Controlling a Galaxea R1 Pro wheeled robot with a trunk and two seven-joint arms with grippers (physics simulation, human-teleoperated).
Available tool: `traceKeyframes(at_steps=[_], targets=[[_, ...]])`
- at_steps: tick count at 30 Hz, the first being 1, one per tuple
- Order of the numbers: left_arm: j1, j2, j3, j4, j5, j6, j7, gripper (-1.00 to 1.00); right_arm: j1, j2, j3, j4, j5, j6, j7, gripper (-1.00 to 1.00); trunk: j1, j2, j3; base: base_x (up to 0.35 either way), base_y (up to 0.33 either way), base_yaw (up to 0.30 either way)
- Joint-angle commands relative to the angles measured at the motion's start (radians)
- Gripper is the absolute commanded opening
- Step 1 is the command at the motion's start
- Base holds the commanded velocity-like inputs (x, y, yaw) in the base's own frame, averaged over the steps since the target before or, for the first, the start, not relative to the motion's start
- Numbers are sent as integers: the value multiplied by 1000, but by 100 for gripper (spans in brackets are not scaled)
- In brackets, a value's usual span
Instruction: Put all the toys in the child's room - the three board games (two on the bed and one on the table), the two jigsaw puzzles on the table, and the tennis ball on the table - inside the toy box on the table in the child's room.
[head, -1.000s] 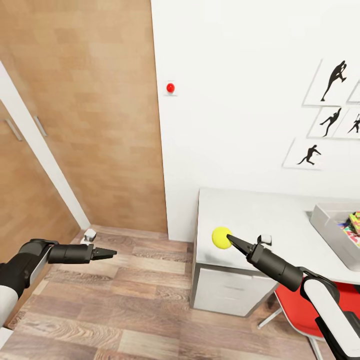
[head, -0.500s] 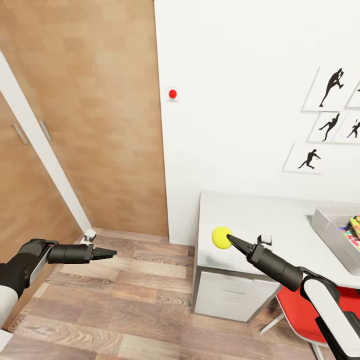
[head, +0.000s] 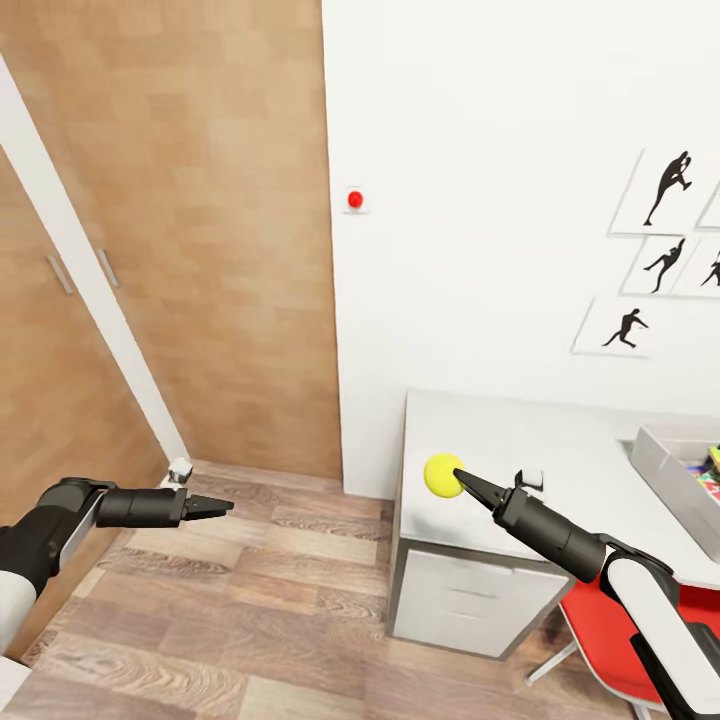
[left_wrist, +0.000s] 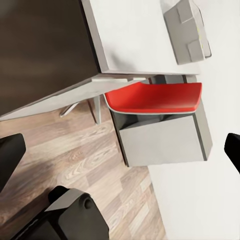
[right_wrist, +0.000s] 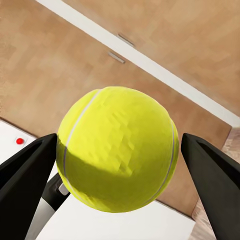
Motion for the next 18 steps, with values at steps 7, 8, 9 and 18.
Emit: traceKeyframes(at_steps=[7, 8, 9, 18], targets=[[-1, 1, -5, 0, 7, 11, 0, 100, -1, 0, 0, 0, -5, 4, -1, -100, 1, -2, 10, 0, 0, 70], [-2, 1, -5, 0, 8, 11, 0, 100, -1, 0, 0, 0, -5, 4, -1, -100, 1, -2, 12, 0, 0, 70], [-1, 1, -5, 0, 8, 11, 0, 100, -1, 0, 0, 1, -5, 4, -1, -100, 1, -2, 13, 0, 0, 70], [-1, 0, -5, 0, 7, 12, 0, 100, -1, -2, 0, 1, -5, 4, 0, -100, 1, -2, 28, 0, 0, 70]])
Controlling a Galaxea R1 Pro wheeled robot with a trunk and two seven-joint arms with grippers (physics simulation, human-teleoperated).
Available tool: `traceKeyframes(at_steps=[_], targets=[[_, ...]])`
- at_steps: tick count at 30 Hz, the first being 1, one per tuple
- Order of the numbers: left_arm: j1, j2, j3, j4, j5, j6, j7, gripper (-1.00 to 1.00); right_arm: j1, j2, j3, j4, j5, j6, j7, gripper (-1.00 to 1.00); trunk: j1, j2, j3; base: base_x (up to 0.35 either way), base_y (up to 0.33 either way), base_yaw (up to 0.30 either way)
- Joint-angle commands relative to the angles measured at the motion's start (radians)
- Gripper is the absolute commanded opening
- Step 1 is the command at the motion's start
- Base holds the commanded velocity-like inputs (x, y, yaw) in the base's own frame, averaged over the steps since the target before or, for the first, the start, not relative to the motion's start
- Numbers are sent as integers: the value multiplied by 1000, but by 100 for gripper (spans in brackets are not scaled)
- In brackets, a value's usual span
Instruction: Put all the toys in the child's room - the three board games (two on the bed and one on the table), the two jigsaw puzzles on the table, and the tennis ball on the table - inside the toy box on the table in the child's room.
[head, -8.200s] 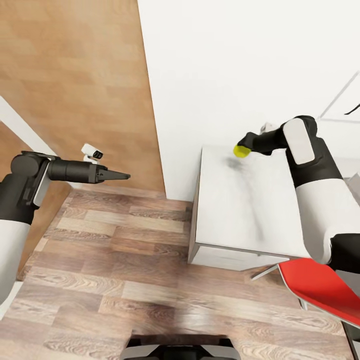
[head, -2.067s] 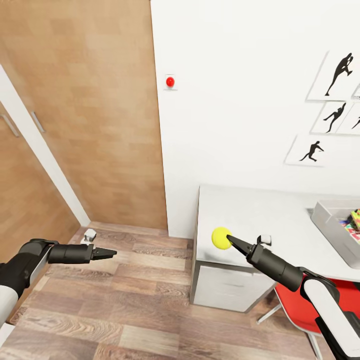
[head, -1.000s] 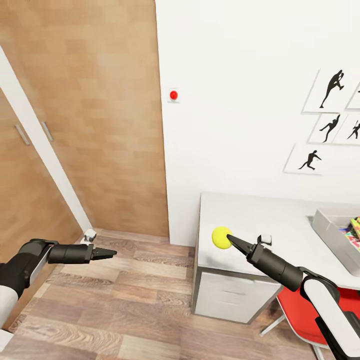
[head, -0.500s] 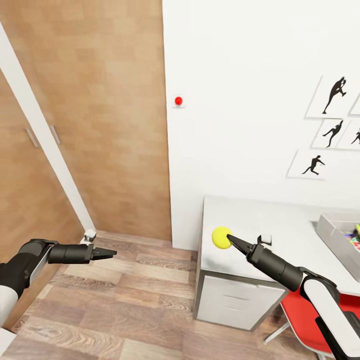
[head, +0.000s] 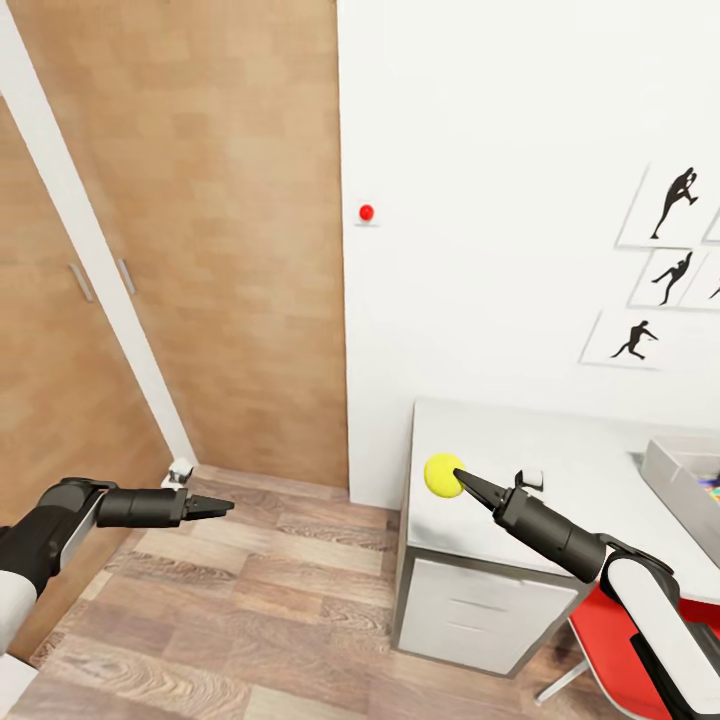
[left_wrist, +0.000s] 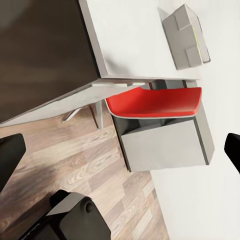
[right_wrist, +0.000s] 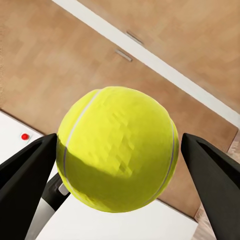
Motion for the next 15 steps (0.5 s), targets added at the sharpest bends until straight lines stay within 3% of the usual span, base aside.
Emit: traceKeyframes(at_steps=[1, 15], targets=[[-1, 1, -6, 0, 8, 11, 0, 100, -1, 0, 0, 0, -5, 5, -1, -100, 1, -2, 0, 0, 0, 70], [-1, 0, -6, 0, 9, 10, -1, 100, -1, -1, -1, 1, -5, 5, 0, -100, 1, -2, 23, 0, -126, 70]])
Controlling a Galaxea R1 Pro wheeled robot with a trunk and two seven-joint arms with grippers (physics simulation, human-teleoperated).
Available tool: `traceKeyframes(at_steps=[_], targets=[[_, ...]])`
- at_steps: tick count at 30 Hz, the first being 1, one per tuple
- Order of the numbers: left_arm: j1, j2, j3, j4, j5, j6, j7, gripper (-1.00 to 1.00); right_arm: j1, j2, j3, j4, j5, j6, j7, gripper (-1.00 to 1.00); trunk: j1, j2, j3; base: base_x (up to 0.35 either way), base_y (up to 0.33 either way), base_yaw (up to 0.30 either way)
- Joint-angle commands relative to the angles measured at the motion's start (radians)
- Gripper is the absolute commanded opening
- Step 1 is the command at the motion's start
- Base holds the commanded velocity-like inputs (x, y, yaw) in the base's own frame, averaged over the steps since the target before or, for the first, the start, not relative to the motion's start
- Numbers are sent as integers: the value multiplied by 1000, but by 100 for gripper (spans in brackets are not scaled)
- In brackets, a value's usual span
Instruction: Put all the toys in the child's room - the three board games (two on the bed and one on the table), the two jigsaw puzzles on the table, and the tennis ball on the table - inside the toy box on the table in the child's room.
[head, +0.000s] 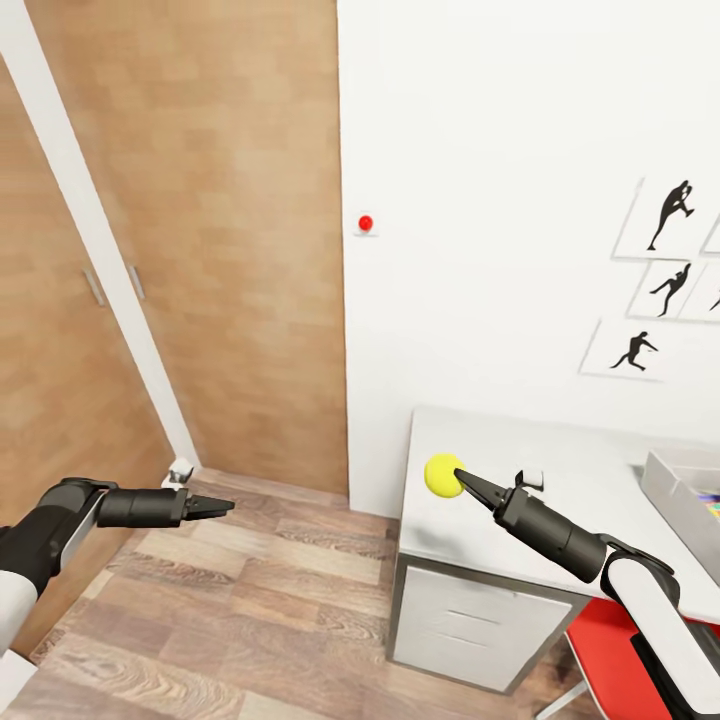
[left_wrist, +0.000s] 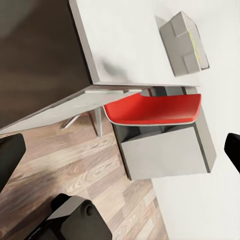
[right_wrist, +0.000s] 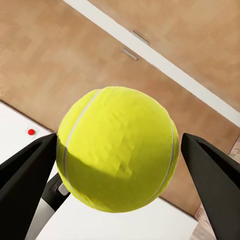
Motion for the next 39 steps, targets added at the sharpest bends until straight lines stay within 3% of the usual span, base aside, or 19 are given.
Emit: traceKeyframes(at_steps=[1, 28, 39], targets=[[-1, 1, -6, 0, 8, 11, 0, 100, -1, -1, 1, 0, -5, 5, -1, -100, 1, -2, 0, 0, -19, 68], [-1, 1, -5, 0, 9, 10, -8, 100, -1, -2, -3, -1, 16, 5, 7, -100, 1, -2, 44, 0, -2, 68], [-1, 1, -5, 0, 9, 10, -3, 100, -1, -5, -7, 0, 15, 7, 6, -100, 1, -2, 48, 0, 0, 23]])
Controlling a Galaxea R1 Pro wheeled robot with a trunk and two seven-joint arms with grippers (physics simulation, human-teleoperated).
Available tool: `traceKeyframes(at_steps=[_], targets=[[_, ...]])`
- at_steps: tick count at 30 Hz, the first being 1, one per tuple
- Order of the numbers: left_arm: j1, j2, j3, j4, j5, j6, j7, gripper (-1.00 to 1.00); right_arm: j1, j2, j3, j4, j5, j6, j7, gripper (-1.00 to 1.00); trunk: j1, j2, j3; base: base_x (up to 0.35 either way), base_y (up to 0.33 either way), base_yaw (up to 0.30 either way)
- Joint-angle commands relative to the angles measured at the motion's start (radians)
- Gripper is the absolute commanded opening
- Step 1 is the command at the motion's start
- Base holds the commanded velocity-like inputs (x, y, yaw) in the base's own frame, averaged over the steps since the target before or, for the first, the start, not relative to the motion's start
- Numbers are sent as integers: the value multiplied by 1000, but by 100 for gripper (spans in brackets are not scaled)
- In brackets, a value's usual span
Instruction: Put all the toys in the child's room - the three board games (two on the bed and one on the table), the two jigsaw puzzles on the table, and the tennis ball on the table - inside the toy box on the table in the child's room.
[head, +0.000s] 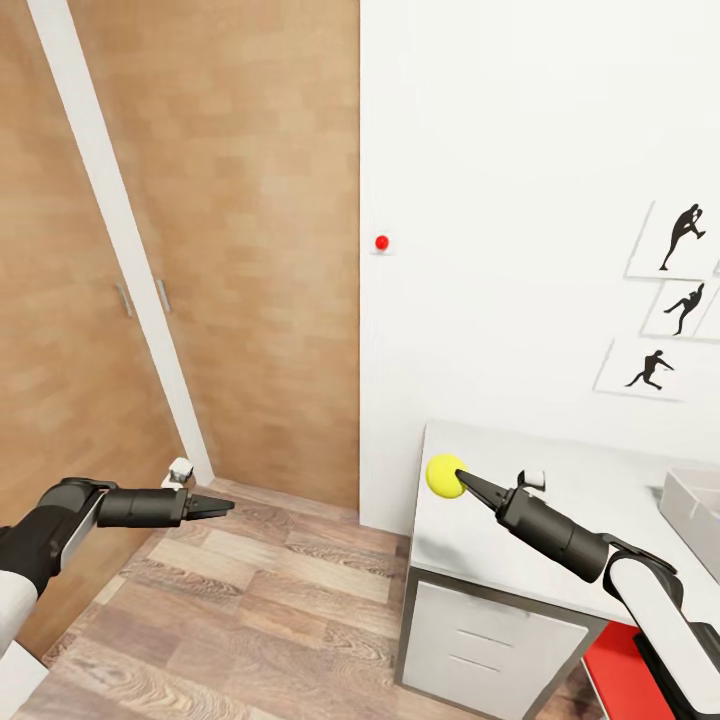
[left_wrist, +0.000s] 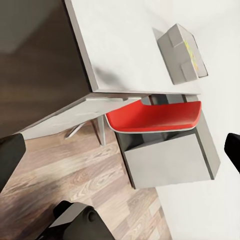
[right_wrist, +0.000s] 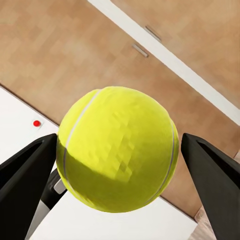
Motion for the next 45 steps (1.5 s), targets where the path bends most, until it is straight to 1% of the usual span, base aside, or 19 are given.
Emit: traceKeyframes(at_steps=[1, 21, 34, 35, 37, 38, 39, 40, 42, 44, 45], targets=[[-1, 2, -6, 0, 8, 10, 0, 100, -1, -1, 0, 0, -6, 5, -1, -100, 0, -2, -2, 0, 0, 0], [-1, 3, -7, 0, 8, 11, -2, 100, -1, 2, 0, 3, -5, 3, 0, -100, 0, -2, -1, 0, -3, -2], [-1, 11, -6, 0, 10, 6, -12, 100, 0, 2, 0, 2, -5, 3, 0, -100, 0, -2, 14, 0, -66, -156], [-1, 13, 1, -1, 11, 5, -16, 100, 0, 2, 0, 2, -5, 3, 0, -100, 0, -2, 16, 0, -5, -177], [-1, 17, 34, -4, 12, 6, -38, 100, 0, 2, 0, 2, -5, 3, 0, -100, 0, -2, 18, 0, -2, -177], [-2, 20, 55, -6, 12, 6, -58, 100, 0, 2, 0, 2, -5, 3, 0, -100, 0, -2, 20, 0, -1, -177], [-1, 22, 64, -7, 11, 6, -70, 100, 0, 1, 0, 2, -5, 3, 0, -100, 0, -2, 21, 0, -1, -177], [-1, 28, 79, -7, 10, 5, -96, 100, 0, 1, 0, 2, -5, 3, 0, -100, 0, -2, 22, 0, -1, -177], [-1, 48, 95, -11, 11, 5, -101, 100, 0, -2, -1, 1, -5, 3, 9, -100, 0, -2, 25, 0, 0, -177], [-1, 65, 103, -12, 13, 6, -101, 100, 9, -6, -3, 0, -5, 2, 45, -100, 0, -2, 28, 0, 0, -177], [-1, 68, 104, -13, 14, 6, -101, 100, 12, -7, -5, 0, -5, 1, 59, -100, 0, -2, 29, 0, 0, -177]])
